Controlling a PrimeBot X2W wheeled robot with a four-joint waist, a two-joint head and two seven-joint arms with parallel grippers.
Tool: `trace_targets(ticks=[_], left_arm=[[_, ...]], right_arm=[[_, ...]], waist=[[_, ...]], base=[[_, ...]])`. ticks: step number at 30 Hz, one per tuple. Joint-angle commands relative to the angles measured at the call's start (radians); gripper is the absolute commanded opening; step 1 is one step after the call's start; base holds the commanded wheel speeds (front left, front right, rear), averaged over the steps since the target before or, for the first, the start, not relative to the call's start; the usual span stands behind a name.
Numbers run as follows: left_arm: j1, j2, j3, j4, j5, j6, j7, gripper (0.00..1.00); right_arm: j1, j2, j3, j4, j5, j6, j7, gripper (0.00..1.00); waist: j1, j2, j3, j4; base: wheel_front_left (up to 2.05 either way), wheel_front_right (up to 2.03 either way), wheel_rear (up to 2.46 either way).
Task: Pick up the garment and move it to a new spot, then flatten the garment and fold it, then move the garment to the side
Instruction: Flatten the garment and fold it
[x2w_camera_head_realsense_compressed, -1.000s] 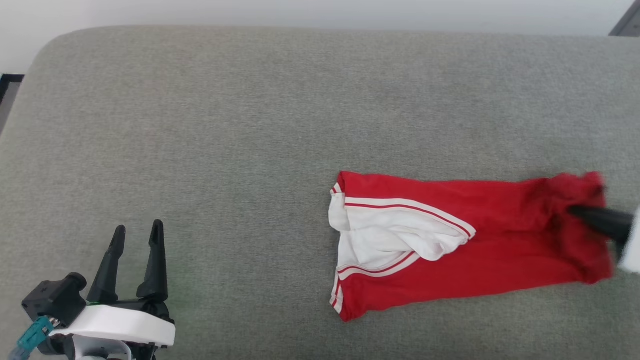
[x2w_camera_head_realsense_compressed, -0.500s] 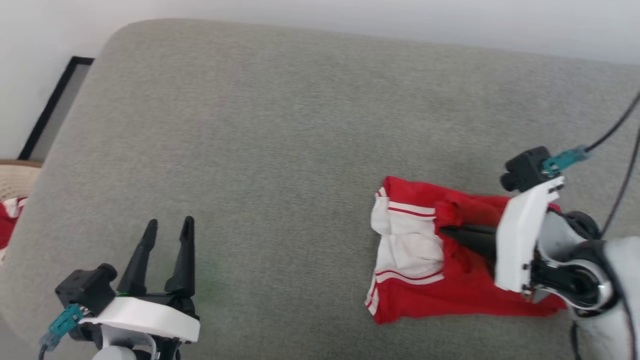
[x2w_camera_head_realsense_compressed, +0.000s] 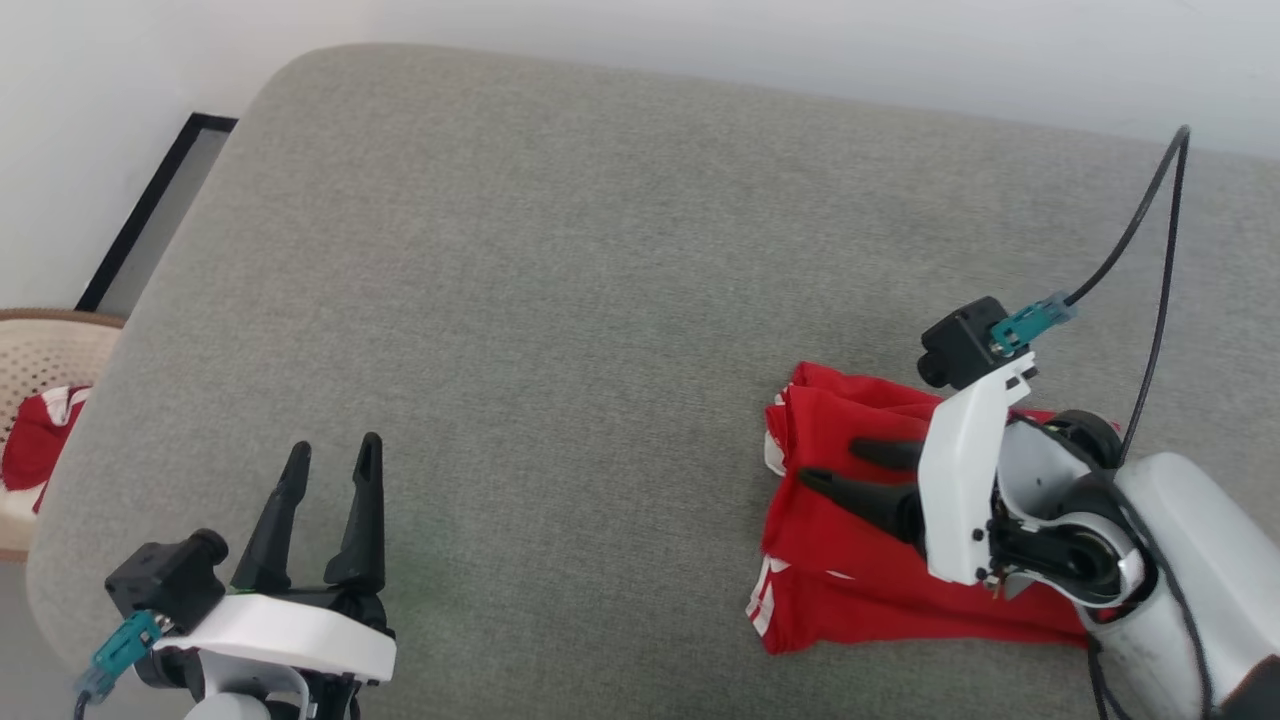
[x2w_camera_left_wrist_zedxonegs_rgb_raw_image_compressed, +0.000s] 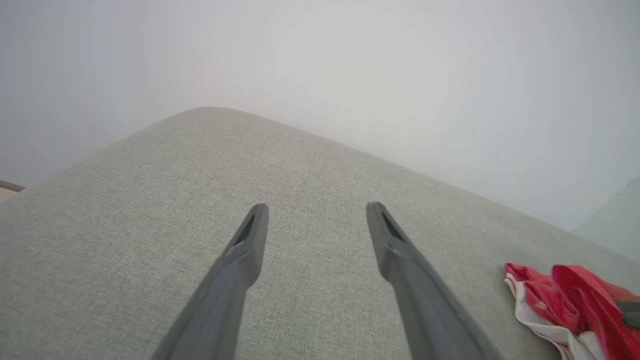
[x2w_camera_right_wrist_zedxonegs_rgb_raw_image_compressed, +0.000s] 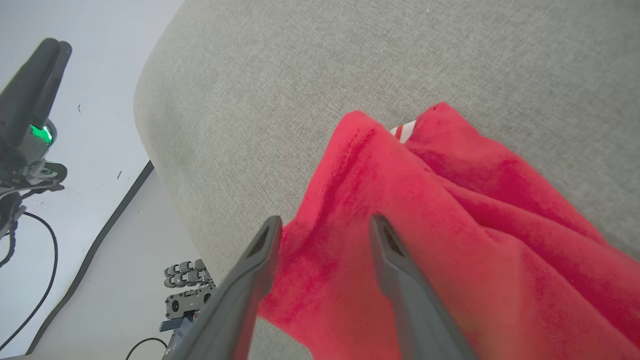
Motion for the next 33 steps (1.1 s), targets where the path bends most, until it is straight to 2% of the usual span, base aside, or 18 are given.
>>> trace_targets(ticks=[1,7,12,22,25,26,33], left_arm=[[0.006,-0.003,0.007,0.0,0.003,-0.007,-0.005,1.0],[0.033,-0.01,0.041,-0.004,0.01,-0.011,-0.005,1.0],[0.055,-0.011,0.065,-0.017,0.021,-0.015,-0.005,1.0],[0.097,0.003,0.1,-0.038,0.028,-0.022,-0.005,1.0],[0.113,0.003,0.115,-0.044,0.035,-0.023,-0.005,1.0],[0.121,0.002,0.122,-0.046,0.039,-0.024,-0.005,1.0],[0.167,-0.002,0.153,-0.059,0.044,-0.023,-0.005,1.0]], right_arm=[[-0.012,-0.01,0.003,-0.005,0.01,0.0,-0.007,1.0],[0.002,-0.076,0.003,-0.071,0.037,0.0,-0.059,1.0],[0.03,-0.149,-0.024,-0.129,0.02,0.0,-0.178,1.0],[0.125,-0.237,-0.091,-0.115,-0.082,0.0,-0.555,1.0],[0.159,-0.247,-0.113,-0.084,-0.133,0.0,-0.681,1.0],[0.18,-0.247,-0.129,-0.057,-0.168,0.0,-0.761,1.0],[0.26,-0.22,-0.165,0.045,-0.272,0.0,-0.974,1.0]], waist=[[0.0,0.0,-0.006,-0.01],[0.0,0.0,-0.026,-0.053],[0.0,0.0,-0.044,-0.099],[0.0,0.0,-0.091,-0.207],[0.0,0.0,-0.106,-0.233],[0.0,0.0,-0.117,-0.249],[0.0,0.0,-0.164,-0.291]], base=[[0.0,0.0,0.0],[0.0,0.0,0.0],[0.0,0.0,0.0],[0.0,0.0,0.0],[0.0,0.0,0.0],[0.0,0.0,0.0],[0.0,0.0,0.0]])
